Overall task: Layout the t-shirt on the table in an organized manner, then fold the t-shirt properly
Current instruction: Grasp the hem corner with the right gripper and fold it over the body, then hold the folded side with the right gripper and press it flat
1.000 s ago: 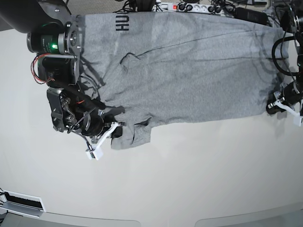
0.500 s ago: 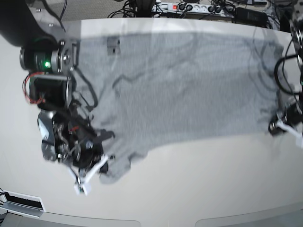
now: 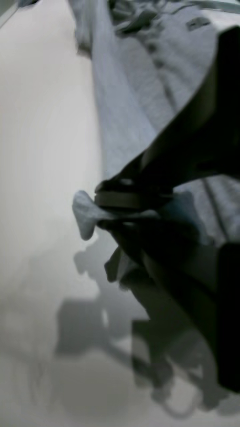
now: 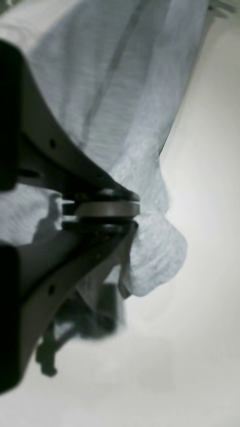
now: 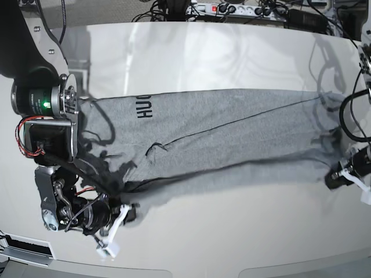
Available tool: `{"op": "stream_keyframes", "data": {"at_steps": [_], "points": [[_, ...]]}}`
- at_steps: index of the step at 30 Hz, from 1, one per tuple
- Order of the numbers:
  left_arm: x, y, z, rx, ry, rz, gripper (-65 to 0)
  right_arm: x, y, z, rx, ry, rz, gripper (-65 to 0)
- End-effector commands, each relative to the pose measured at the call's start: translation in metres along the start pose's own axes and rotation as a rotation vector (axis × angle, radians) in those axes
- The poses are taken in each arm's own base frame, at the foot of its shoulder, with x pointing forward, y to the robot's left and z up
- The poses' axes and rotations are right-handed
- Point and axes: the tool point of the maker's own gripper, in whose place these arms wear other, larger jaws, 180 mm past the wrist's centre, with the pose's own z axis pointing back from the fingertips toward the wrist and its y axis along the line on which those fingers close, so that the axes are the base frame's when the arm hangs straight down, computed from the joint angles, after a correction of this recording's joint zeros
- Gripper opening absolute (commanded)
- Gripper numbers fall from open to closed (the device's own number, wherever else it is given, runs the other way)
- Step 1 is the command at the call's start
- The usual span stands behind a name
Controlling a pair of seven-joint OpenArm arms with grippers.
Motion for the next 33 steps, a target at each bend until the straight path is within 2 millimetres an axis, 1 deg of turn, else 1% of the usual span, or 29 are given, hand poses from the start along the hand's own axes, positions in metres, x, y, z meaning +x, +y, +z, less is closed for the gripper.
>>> {"op": "stream_keyframes", "data": {"at_steps": [1,4,8,10,13,16,19,23,26,29,33], "points": [[0.029,0.0,0.009,-0.013,-0.069,-0.008,-65.0,0.032,0.001,0.011,0.014,-0.072,0.023,-65.0],[0.013,0.0,0.009,-0.021,0.007,0.009,-65.0,0.022,0.006,0.01,0.039,-0.031,0.012,-65.0],[-0.005,-0.001,0.011,-0.024,0.11,0.036,-65.0,0.013,0.007,0.014,0.035,0.038,0.033,-65.0],[-0.008,0.004,0.012,0.006,0.131,0.07,-65.0,0.013,0.012,0.02,0.047,0.059,0.048,-65.0],[-0.007,0.009,0.015,0.02,0.135,0.079,-65.0,0.025,0.018,0.032,0.05,0.034,0.088,-65.0],[-0.007,0.012,0.022,0.025,0.168,0.079,-65.0,0.032,0.017,0.043,0.02,0.0,0.114,-65.0],[-0.003,0.017,0.029,0.034,0.179,0.074,-65.0,0.023,0.015,0.045,0.005,0.021,0.139,-65.0],[0.003,0.027,0.039,0.06,0.17,0.065,-65.0,-0.002,0.015,0.038,-0.002,0.096,0.172,-65.0],[0.004,0.031,0.043,0.071,0.174,0.061,-65.0,-0.017,0.014,0.034,-0.016,0.141,0.188,-65.0],[-0.003,0.031,0.043,0.07,0.191,0.065,-65.0,-0.019,0.013,0.033,-0.021,0.144,0.171,-65.0],[-0.025,0.031,0.043,0.065,0.247,0.083,-65.0,-0.021,0.011,0.035,-0.029,0.155,0.163,-65.0]]}}
